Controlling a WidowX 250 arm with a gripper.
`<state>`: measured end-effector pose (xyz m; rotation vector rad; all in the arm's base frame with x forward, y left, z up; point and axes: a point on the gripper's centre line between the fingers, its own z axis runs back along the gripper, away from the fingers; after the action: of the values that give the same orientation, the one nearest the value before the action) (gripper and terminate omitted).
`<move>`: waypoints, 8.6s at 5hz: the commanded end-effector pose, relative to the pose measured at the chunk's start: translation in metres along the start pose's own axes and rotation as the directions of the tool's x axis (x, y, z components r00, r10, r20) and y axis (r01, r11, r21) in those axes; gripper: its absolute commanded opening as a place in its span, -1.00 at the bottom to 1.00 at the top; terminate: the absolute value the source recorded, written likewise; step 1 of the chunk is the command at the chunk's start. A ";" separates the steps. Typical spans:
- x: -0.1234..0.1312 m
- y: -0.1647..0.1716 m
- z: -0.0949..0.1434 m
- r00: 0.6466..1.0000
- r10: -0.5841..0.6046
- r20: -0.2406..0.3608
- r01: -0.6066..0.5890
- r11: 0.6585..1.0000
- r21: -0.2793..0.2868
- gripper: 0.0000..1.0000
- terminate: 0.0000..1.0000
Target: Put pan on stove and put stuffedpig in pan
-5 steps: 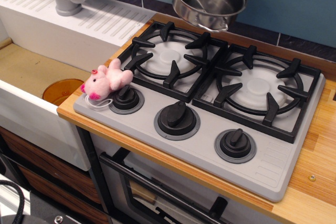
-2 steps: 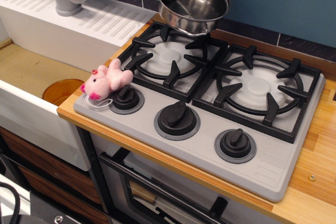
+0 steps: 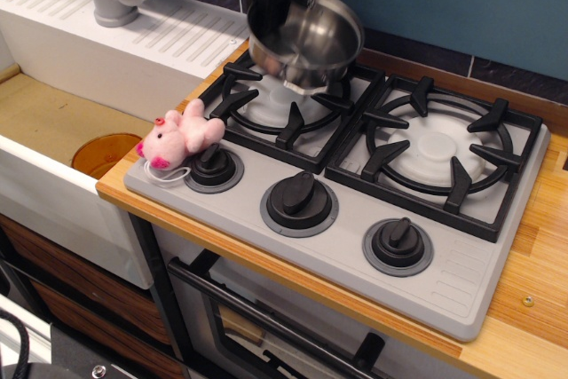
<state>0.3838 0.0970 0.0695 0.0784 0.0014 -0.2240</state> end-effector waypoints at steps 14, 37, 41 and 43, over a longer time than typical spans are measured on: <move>-0.050 0.013 0.071 0.991 0.006 0.133 -0.002 1.000 -0.027 1.00 -1.00; -0.042 -0.006 0.069 0.995 0.045 0.086 -0.050 0.997 0.058 -1.00 -1.00; -0.039 -0.006 0.073 0.995 0.016 0.099 -0.022 0.998 0.059 1.00 -1.00; -0.040 -0.013 0.079 0.994 0.016 0.105 -0.019 1.000 0.020 1.00 -1.00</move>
<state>0.3340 0.0897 0.1280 0.0645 -0.0408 -0.2082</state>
